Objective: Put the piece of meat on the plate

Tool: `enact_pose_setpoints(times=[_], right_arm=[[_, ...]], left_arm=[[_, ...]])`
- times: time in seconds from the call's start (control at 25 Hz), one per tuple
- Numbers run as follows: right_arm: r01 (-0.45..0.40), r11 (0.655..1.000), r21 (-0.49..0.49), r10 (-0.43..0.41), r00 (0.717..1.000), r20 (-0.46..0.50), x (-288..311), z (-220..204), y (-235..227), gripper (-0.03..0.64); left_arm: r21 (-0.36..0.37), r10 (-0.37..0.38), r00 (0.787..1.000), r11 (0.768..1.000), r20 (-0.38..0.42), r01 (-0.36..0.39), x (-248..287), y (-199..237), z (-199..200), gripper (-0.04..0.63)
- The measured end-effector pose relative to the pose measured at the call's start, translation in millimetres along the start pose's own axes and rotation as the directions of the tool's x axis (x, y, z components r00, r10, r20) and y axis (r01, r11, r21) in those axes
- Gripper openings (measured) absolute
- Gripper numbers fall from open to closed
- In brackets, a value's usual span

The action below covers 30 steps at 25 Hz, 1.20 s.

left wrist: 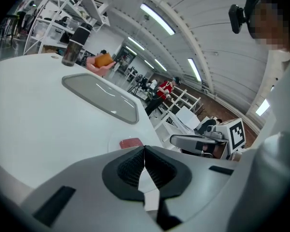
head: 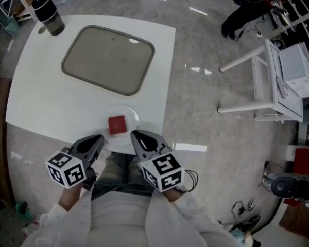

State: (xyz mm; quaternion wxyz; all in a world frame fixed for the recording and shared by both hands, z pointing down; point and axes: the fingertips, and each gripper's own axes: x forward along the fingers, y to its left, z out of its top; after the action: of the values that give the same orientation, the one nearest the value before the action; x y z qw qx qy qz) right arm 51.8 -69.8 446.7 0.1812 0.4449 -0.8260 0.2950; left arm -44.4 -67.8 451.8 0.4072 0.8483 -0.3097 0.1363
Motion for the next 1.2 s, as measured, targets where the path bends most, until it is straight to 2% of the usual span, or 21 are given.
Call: enact_pose_setpoints(times=[0.32,0.72,0.96,1.2], right_arm=[[0.026,0.999,0.021,-0.025,0.999,-0.047,8,-18,-13,0.015],[0.061,0.996,0.057,-0.057,0.996,-0.075,19,-28,-28,0.017],[0.078,0.994,0.072,-0.072,0.994,-0.084,27,-33,-35,0.017],[0.093,0.992,0.08,-0.086,0.993,-0.082,32,-34,-40,0.018]], left_arm=[[0.002,-0.02,0.999,1.0,-0.025,0.02,15,8,-5,0.009],[-0.028,0.06,0.998,0.998,-0.008,-0.06,19,32,-8,0.011],[-0.026,0.103,0.993,0.994,-0.059,-0.105,25,46,-15,0.011],[-0.036,0.131,0.989,0.99,-0.075,-0.134,25,60,-14,0.014]])
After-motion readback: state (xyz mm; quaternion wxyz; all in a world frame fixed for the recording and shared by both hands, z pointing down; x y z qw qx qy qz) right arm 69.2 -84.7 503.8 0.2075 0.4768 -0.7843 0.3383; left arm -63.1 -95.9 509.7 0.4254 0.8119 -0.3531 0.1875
